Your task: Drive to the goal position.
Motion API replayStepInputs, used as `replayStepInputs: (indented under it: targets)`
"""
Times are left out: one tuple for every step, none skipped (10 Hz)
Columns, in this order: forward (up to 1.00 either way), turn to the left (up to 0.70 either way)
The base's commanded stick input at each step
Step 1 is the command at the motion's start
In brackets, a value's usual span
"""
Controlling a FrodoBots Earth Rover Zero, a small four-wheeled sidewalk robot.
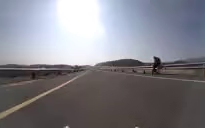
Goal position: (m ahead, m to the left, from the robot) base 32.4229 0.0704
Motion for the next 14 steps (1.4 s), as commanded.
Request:
replayStepInputs:
  targets:
    - [1.0,0.0]
    - [1.0,0.0]
    - [1.0,0.0]
    - [1.0,0.0]
    - [1.0,0.0]
    - [1.0,0.0]
    - [1.0,0.0]
    - [1.0,0.0]
    - [1.0,0.0]
    - [1.0,0.0]
    - [1.0,0.0]
    - [1.0,0.0]
    - [1.0,0.0]
    - [1.0,0.0]
